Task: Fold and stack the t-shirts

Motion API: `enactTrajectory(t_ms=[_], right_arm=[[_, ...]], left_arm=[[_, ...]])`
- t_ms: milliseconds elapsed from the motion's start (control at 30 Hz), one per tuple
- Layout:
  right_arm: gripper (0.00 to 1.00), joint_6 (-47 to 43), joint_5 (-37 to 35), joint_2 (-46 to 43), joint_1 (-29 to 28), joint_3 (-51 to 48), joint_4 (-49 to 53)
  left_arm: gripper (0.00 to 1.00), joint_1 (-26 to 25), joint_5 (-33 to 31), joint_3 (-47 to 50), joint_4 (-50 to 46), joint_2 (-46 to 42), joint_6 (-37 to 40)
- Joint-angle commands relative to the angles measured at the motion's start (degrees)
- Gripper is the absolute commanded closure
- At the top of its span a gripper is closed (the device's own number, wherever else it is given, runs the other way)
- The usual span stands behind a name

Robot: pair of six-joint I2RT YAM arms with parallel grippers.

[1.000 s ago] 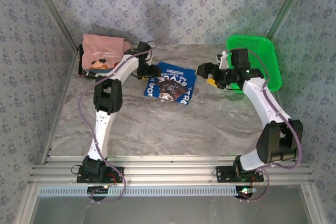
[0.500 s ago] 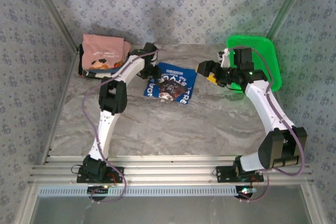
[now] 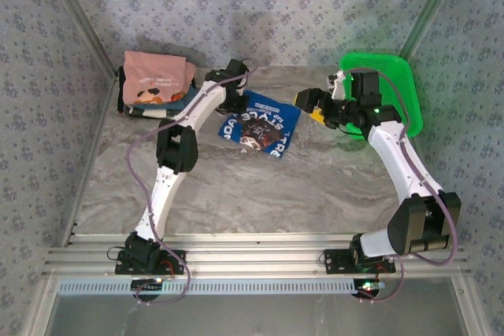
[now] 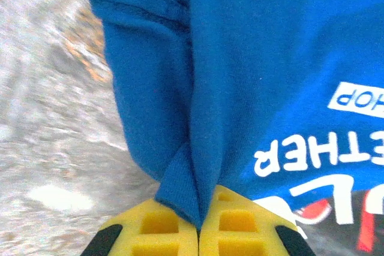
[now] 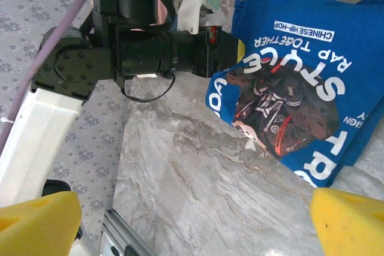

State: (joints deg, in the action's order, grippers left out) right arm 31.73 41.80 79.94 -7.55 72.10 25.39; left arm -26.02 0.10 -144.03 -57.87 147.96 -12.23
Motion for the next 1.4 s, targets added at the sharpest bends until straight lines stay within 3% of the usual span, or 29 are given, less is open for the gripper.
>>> enactTrajectory(t_ms=[0,400,767,1000,1367], right_arm=[[0.0,1.9,1.9,-2.1,-0.3,-1.0,-4.6],[0.0,3.3,3.3,0.4,-0.5,-0.1,-6.2],[0.0,2.6,3.5,0.8,-0.6,0.1,-5.3],[0.0,3.2,3.7,1.8,-0.7,0.5,-5.7],[0.0,3.2,4.1,3.1,-0.9,0.7,-5.4]], left_arm=[[1.0,2.7,-3.2,-4.7,-3.1,-7.9,5.5],[1.0,7.6,6.5,-8.7,-3.1,-15.2,9.7],[1.0,10.1,3.1,-11.4,-4.9,-19.8,13.8],[1.0,12.2,7.3,-13.1,-2.2,-21.3,13.5],[1.0,17.3,8.5,-17.0,0.3,-21.7,13.0]])
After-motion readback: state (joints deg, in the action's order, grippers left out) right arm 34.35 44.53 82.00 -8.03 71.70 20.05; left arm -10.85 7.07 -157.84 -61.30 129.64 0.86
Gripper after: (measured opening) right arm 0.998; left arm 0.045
